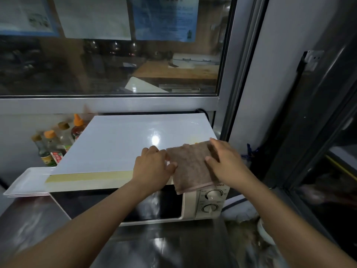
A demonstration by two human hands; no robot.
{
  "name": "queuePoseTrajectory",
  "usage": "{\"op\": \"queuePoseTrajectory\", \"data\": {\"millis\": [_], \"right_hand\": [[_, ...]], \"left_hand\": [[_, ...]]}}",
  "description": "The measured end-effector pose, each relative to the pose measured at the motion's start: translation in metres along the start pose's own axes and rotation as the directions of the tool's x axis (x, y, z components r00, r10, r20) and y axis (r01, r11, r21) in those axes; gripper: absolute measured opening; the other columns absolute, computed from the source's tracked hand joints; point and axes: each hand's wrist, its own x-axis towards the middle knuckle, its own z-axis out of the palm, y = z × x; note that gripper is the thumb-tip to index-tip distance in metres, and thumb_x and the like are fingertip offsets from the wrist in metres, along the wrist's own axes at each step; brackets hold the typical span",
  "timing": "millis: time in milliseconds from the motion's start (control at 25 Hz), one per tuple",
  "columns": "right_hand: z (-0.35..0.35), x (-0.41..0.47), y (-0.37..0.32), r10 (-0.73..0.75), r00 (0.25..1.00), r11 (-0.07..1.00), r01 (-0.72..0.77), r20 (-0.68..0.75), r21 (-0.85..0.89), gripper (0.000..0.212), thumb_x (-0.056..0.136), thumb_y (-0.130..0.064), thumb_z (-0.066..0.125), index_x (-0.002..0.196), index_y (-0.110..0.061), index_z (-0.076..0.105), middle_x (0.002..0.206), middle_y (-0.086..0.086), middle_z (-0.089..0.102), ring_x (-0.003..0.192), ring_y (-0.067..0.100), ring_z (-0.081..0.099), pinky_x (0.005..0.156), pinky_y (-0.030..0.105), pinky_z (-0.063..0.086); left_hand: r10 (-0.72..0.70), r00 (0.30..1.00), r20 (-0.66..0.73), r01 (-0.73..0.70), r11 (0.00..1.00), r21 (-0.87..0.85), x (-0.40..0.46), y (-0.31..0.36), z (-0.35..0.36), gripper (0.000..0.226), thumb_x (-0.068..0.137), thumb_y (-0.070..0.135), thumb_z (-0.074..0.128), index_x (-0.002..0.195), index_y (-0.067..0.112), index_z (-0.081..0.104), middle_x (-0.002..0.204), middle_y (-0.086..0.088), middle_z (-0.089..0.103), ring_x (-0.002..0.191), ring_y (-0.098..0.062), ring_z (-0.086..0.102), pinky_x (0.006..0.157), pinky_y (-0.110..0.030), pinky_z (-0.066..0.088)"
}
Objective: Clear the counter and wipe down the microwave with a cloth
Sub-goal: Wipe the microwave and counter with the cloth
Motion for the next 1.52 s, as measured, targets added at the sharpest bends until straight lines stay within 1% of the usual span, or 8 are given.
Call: {"op": "queuePoseTrajectory", "data": {"millis": [200,440,600,800,920,1080,1280,1520], "right_hand": [[-0.007,0.006,0.015,0.207,0.978,0.962,-0.209,-0.027,-0.175,0.041,0.086,-0.049,0.055,0.109,-0.016,0.057,0.117,0.007,0.052,0.110,0.026,0.048,0.092,0.040,0.041],[-0.006,0.017,0.004,0.340,0.940,0.935,-0.333,0.042,-0.119,0.020,0.086,-0.036,0.060,0.094,-0.018,0.062,0.116,0.005,0.055,0.114,0.027,0.047,0.094,0.038,0.037],[-0.021,0.007,0.007,0.362,0.932,0.830,-0.320,-0.003,0.457,0.007,0.087,-0.013,0.062,0.088,-0.016,0.057,0.091,0.006,0.063,0.087,0.022,0.062,0.073,0.037,0.054],[-0.044,-0.004,-0.006,0.203,0.972,0.605,-0.223,0.122,0.764,0.044,0.089,0.003,0.054,0.123,-0.026,0.056,0.092,0.011,0.063,0.088,0.023,0.064,0.082,0.039,0.056],[-0.052,-0.012,-0.025,0.130,0.980,0.683,-0.197,0.149,0.703,0.035,0.081,0.003,0.066,0.100,-0.026,0.066,0.108,0.010,0.063,0.089,0.021,0.067,0.066,0.025,0.057],[-0.053,-0.023,-0.047,0.169,0.985,0.891,-0.141,-0.027,0.431,0.018,0.079,-0.003,0.071,0.075,-0.018,0.062,0.082,0.007,0.067,0.070,0.017,0.067,0.058,0.027,0.055],[-0.058,-0.033,-0.041,0.259,0.966,0.748,-0.206,0.007,0.631,0.014,0.090,-0.004,0.057,0.082,-0.015,0.053,0.079,0.007,0.061,0.062,0.009,0.065,0.047,0.019,0.048],[-0.059,0.031,-0.004,0.321,0.881,0.929,-0.224,-0.347,0.293,0.023,0.084,-0.017,0.067,0.095,-0.020,0.047,0.083,-0.008,0.050,0.072,0.004,0.047,0.054,0.015,0.032]], "left_hand": [[-0.176,0.983,0.054,0.168,0.979,0.118,0.010,0.022,0.009,0.049,0.078,0.056,0.060,0.105,0.015,0.055,0.110,-0.004,0.052,0.111,-0.026,0.044,0.087,-0.036,0.037],[-0.253,0.961,0.111,0.263,0.962,-0.079,0.012,0.036,0.003,0.012,0.084,0.027,0.058,0.083,0.016,0.053,0.098,-0.004,0.060,0.101,-0.025,0.053,0.079,-0.032,0.041],[-0.324,0.940,0.103,0.321,0.744,-0.586,0.005,0.026,-0.016,0.025,0.078,0.011,0.067,0.071,0.018,0.044,0.086,-0.004,0.057,0.085,-0.023,0.055,0.065,-0.029,0.044],[-0.239,0.951,0.197,0.282,0.404,-0.870,0.005,0.014,-0.048,0.051,0.079,-0.003,0.066,0.119,0.021,0.046,0.104,-0.014,0.060,0.094,-0.027,0.060,0.083,-0.035,0.053],[-0.099,0.987,0.124,0.159,0.604,-0.781,0.003,0.007,-0.066,0.046,0.076,-0.011,0.064,0.111,0.017,0.062,0.092,-0.008,0.062,0.069,-0.019,0.059,0.055,-0.017,0.050],[0.065,0.998,0.013,-0.055,0.915,-0.400,0.003,-0.004,-0.078,0.006,0.077,0.014,0.071,0.076,0.019,0.068,0.076,0.005,0.064,0.077,-0.016,0.061,0.060,-0.020,0.041],[0.163,0.975,0.150,-0.056,0.836,-0.546,0.008,0.000,-0.071,0.026,0.074,0.023,0.076,0.061,0.016,0.054,0.065,0.004,0.060,0.063,-0.011,0.054,0.058,-0.024,0.043],[0.208,0.900,0.382,0.158,0.663,-0.732,0.027,0.036,-0.048,0.029,0.079,0.016,0.072,0.099,0.013,0.052,0.066,-0.002,0.068,0.053,-0.012,0.059,0.054,-0.025,0.051]]}}
